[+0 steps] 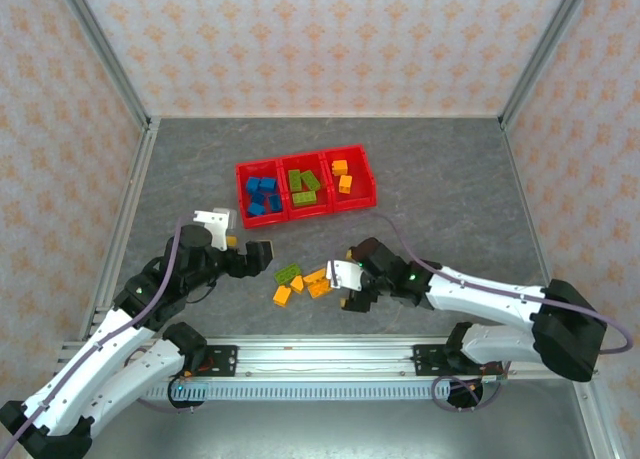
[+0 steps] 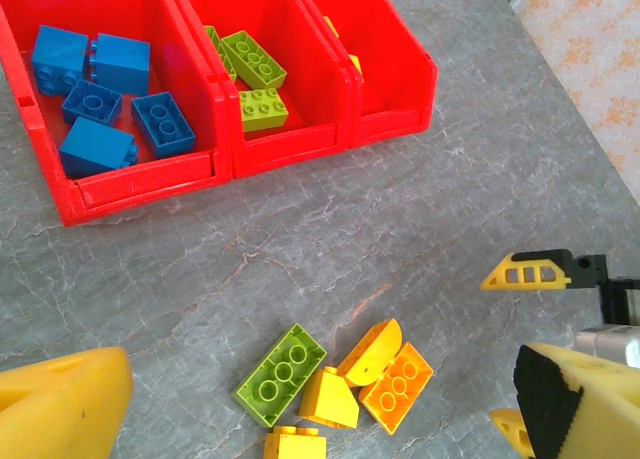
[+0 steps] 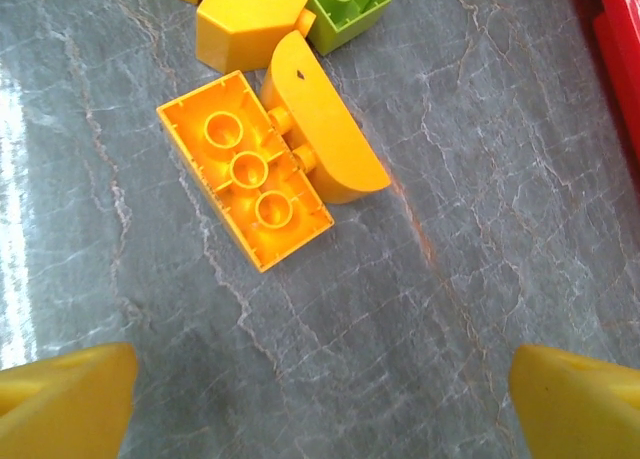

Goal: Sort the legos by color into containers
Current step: Pick up the lego from the bottom-center of the table.

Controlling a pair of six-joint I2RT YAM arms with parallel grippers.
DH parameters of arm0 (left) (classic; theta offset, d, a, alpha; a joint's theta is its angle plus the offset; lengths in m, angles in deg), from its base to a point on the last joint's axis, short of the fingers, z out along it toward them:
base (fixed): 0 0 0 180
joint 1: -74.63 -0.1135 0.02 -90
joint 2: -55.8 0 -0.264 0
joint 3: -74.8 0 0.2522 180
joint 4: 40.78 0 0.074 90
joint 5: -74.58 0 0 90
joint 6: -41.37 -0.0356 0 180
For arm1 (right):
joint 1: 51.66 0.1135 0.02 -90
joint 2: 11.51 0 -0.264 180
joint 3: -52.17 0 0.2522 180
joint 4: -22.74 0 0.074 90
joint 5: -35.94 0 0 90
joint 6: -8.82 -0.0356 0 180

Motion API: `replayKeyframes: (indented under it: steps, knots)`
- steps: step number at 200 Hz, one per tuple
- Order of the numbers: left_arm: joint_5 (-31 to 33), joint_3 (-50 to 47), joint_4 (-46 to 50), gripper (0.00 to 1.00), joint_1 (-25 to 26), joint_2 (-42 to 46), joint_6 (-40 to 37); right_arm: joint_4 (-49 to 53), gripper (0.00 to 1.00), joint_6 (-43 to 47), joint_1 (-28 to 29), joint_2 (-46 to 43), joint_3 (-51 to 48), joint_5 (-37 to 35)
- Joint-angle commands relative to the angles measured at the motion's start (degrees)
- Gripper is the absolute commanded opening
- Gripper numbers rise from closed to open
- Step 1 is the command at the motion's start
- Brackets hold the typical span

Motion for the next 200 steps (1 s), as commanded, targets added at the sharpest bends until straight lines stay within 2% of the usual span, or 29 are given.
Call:
replayKeyframes:
  steps: [1, 70, 136, 200]
  knots:
    - [0.9, -0.7, -1.3, 0.99, 0.4, 0.8, 0.8, -3.4, 0.93, 1.0, 0.3, 4.0, 1.7, 0.2]
    - [3.0, -1.4, -1.8, 0.99, 0.4, 5.6, 1.6, -5.9, 0.83, 0.6, 0.2, 15.1, 4.6, 4.7]
    - [2.9, -2.0, -2.5, 0.99, 0.4, 7.0, 1.6, -6.8, 0.73, 1.0, 0.3, 20.8, 8.3, 5.4]
    - [2.5, -2.0, -2.6, 0.99, 0.4, 6.0, 1.5, -2.6, 0.54, 0.7, 1.5, 22.2, 10.8, 6.1]
